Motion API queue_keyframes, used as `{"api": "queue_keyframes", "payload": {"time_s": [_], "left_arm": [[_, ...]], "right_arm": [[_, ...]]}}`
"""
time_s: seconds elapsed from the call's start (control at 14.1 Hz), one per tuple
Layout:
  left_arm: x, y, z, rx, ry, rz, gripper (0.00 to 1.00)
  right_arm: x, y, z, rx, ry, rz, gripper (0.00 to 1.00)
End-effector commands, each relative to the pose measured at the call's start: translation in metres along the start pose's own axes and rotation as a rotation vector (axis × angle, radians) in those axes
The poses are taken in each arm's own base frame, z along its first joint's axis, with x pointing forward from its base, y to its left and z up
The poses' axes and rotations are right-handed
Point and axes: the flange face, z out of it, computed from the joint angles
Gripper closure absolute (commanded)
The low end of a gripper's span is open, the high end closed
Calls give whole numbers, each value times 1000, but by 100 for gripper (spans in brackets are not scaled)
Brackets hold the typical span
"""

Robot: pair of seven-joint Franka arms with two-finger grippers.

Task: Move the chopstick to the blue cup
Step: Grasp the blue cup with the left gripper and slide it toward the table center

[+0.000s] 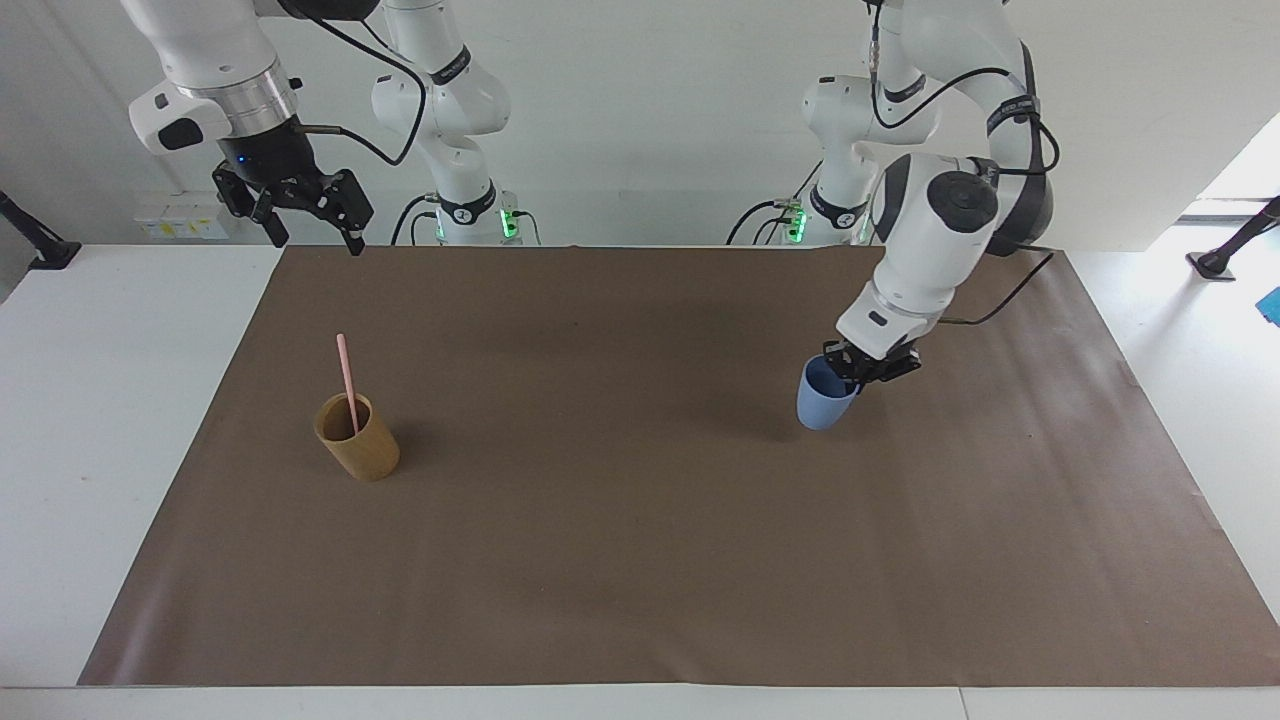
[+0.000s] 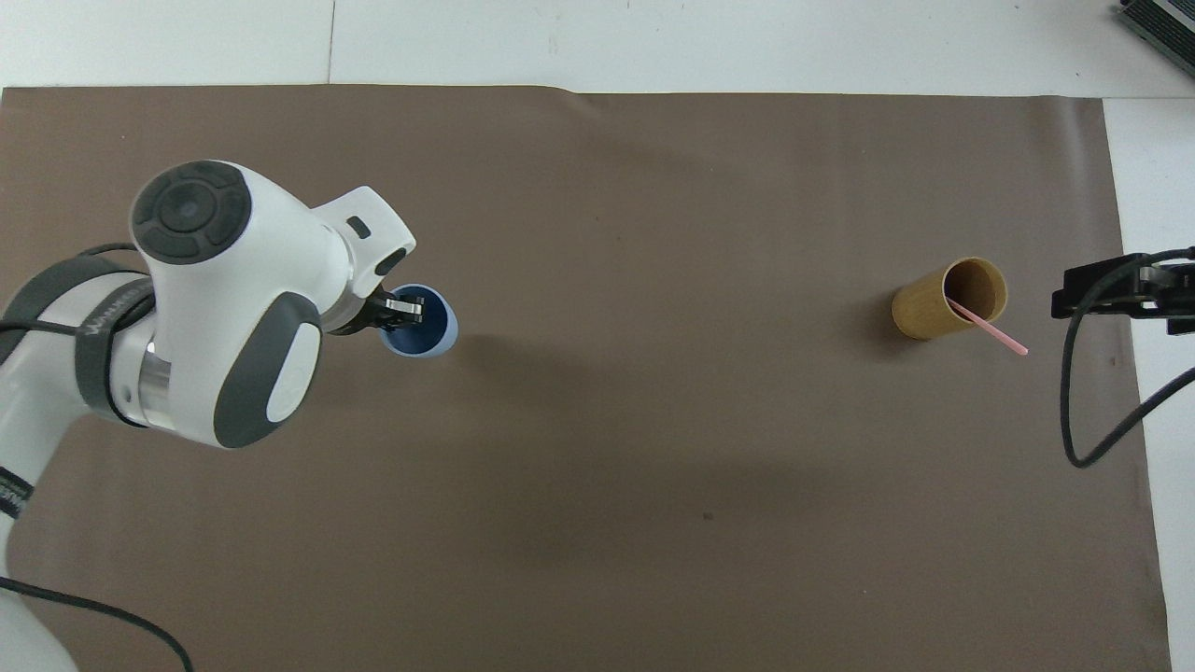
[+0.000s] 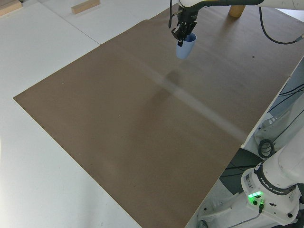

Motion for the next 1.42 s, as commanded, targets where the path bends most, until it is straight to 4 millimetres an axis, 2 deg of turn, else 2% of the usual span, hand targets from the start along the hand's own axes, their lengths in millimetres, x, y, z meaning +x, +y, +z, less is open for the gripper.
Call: {"api": "queue_keyframes", "payload": {"time_s": [0.0, 0.07, 0.28, 0.43, 0.5, 0.57, 0.64, 0.78, 0.85, 1.14, 1.28, 1.35], "left_arm": [[-6, 57, -3, -28, -5, 0, 100], [-9, 75, -3, -44, -4, -9, 100], [-5, 147, 26, -52, 24, -20, 100], [4, 163, 11, -76, 52, -19, 100], [5, 165, 20, -65, 42, -40, 100], [4, 184, 35, -61, 38, -51, 100], [2, 205, 42, -60, 34, -35, 100], [3, 220, 71, -17, 11, -23, 100], [-1, 226, 78, -15, 0, -25, 100], [-3, 229, 77, -19, 1, -25, 100], [-1, 227, 77, -25, -1, -33, 100], [1, 224, 76, -40, -6, -48, 83]], "right_arm": [[-2, 2, 0, 10, -3, -6, 0], [-2, 2, 0, 10, -3, -6, 0], [-2, 3, 0, 10, -3, -5, 0], [-2, 3, 0, 10, -3, -5, 0], [-2, 2, 0, 10, -3, -6, 0], [-2, 3, 0, 10, -3, -5, 0], [-2, 2, 0, 10, -3, -6, 0], [-2, 2, 0, 9, -8, -6, 0], [-4, -1, -1, 9, -9, -12, 0], [-4, 8, -2, 10, 1, -2, 0], [-2, 1, 3, 13, 30, -3, 0], [-2, -1, 8, 13, 41, -6, 0]]}}
